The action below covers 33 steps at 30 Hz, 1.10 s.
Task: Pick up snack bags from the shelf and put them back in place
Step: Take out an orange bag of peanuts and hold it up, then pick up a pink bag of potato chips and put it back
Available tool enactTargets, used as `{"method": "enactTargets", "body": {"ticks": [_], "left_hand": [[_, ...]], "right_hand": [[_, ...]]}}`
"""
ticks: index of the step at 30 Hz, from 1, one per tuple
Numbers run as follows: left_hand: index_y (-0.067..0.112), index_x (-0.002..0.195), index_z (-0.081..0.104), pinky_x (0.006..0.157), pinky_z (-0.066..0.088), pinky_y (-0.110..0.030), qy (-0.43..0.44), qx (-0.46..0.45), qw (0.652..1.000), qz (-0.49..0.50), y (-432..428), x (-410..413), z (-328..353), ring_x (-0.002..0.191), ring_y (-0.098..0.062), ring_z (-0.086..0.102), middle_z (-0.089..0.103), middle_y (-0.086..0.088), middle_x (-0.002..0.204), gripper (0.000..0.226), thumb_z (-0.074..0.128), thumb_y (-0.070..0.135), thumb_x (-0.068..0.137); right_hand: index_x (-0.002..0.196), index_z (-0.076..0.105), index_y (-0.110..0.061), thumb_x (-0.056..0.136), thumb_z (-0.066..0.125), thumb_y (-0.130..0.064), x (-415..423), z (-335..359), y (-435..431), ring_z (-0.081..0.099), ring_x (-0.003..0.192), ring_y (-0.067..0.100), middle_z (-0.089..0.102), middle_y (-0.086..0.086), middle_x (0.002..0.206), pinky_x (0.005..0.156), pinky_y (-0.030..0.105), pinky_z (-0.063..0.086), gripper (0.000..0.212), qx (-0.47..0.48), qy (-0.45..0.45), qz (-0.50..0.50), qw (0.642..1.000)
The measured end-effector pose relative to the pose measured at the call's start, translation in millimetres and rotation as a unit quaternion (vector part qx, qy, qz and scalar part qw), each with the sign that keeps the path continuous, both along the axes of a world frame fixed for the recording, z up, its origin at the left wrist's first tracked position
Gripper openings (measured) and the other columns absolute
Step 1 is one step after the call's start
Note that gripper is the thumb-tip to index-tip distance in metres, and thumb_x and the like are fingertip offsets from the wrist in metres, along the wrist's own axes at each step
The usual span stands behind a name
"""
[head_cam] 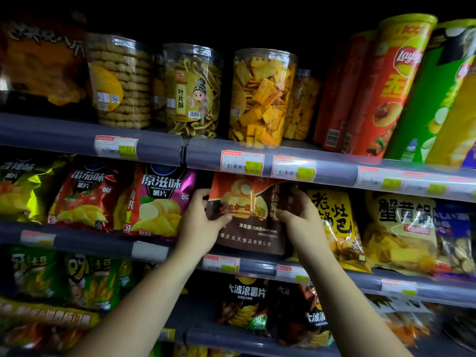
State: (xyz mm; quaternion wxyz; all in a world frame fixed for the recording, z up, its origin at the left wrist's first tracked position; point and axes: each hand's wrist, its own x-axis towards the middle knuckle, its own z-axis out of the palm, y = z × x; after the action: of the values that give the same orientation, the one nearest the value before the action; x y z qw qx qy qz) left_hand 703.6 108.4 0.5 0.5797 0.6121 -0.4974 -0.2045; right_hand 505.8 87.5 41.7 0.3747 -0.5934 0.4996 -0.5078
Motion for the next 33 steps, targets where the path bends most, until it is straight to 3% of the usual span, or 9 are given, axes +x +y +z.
{"method": "enactTargets", "body": {"ticks": [9,11,14,16,21,27,29,31,33], "left_hand": [[0.012,0.134,0.049,0.083,0.04,-0.023,-0.077,0.027,0.997,0.009,-8,-5,-17,0.104,-0.015,0.06,0.066,0.001,0.115,0.061,0.079,0.012,0.081],[0.014,0.137,0.049,0.085,0.041,-0.023,-0.086,0.033,0.996,0.004,-4,-5,-15,0.109,-0.015,0.059,0.063,0.006,0.115,0.064,0.079,0.012,0.081],[0.019,0.143,0.047,0.099,0.048,-0.032,-0.111,0.032,0.993,0.001,7,-4,-15,0.123,-0.019,0.058,0.062,0.001,0.131,0.071,0.08,0.016,0.08],[0.023,0.143,0.047,0.105,0.048,-0.038,-0.136,0.03,0.99,-0.001,19,-2,-17,0.125,-0.018,0.057,0.059,0.001,0.136,0.07,0.079,0.021,0.081],[0.026,0.126,0.062,0.094,0.054,-0.021,-0.133,0.003,0.991,-0.001,58,12,-14,0.111,-0.005,0.062,0.061,0.01,0.125,0.043,0.073,0.017,0.086],[0.022,0.111,0.063,0.084,0.057,-0.033,-0.128,-0.034,0.978,0.158,82,78,-1,0.1,-0.007,0.063,0.063,0.007,0.114,0.028,0.073,0.013,0.086],[0.021,0.12,0.058,0.089,0.052,-0.032,-0.135,-0.026,0.97,0.202,78,101,0,0.107,-0.013,0.059,0.06,0.004,0.121,0.038,0.073,0.018,0.086],[0.018,0.133,0.051,0.094,0.045,-0.03,-0.119,0.008,0.972,0.2,68,116,0,0.116,-0.016,0.056,0.058,0.002,0.128,0.053,0.074,0.029,0.086],[0.017,0.137,0.048,0.091,0.046,-0.03,-0.077,0.044,0.982,0.165,55,128,-3,0.111,-0.016,0.06,0.061,0.004,0.122,0.061,0.074,0.038,0.085]], "right_hand": [[0.15,0.045,-0.012,0.093,0.055,0.006,-2,-9,0,0.06,0.11,0.01,0.06,-0.006,0.127,0.106,0.039,0.049,0.06,0.057,0.005,0.015,0.998],[0.148,0.047,-0.013,0.093,0.055,0.004,-4,-9,0,0.059,0.117,0.016,0.06,-0.003,0.13,0.105,0.039,0.051,0.058,0.055,0.004,0.009,0.998],[0.142,0.054,-0.013,0.094,0.056,0.002,-8,-9,5,0.061,0.104,0.01,0.062,-0.006,0.121,0.084,0.023,0.049,0.051,0.032,0.012,0.004,0.999],[0.14,0.056,-0.014,0.093,0.056,0.002,-11,-11,9,0.062,0.106,0.009,0.063,-0.007,0.117,0.088,0.023,0.047,0.049,0.015,0.014,-0.004,1.0],[0.124,0.065,-0.016,0.092,0.059,0.001,3,-18,12,0.068,0.108,0.009,0.073,-0.004,0.115,0.092,0.025,0.052,0.037,-0.015,0.033,0.022,0.999],[0.114,0.066,-0.014,0.092,0.062,0.001,64,-27,11,0.066,0.078,-0.018,0.073,-0.004,0.105,0.07,0.004,0.051,0.027,-0.026,0.082,0.115,0.99],[0.122,0.06,-0.011,0.094,0.064,-0.003,96,-22,13,0.068,0.082,-0.011,0.071,0.002,0.114,0.077,0.01,0.054,0.03,-0.024,0.087,0.146,0.985],[0.137,0.053,-0.011,0.093,0.07,-0.02,126,-17,15,0.068,0.109,0.011,0.067,0.002,0.125,0.095,0.028,0.053,0.048,-0.02,0.114,0.153,0.981],[0.142,0.048,-0.012,0.094,0.069,-0.032,155,-16,17,0.063,0.116,0.022,0.063,0.002,0.123,0.092,0.03,0.047,0.056,0.004,0.136,0.149,0.979]]}}
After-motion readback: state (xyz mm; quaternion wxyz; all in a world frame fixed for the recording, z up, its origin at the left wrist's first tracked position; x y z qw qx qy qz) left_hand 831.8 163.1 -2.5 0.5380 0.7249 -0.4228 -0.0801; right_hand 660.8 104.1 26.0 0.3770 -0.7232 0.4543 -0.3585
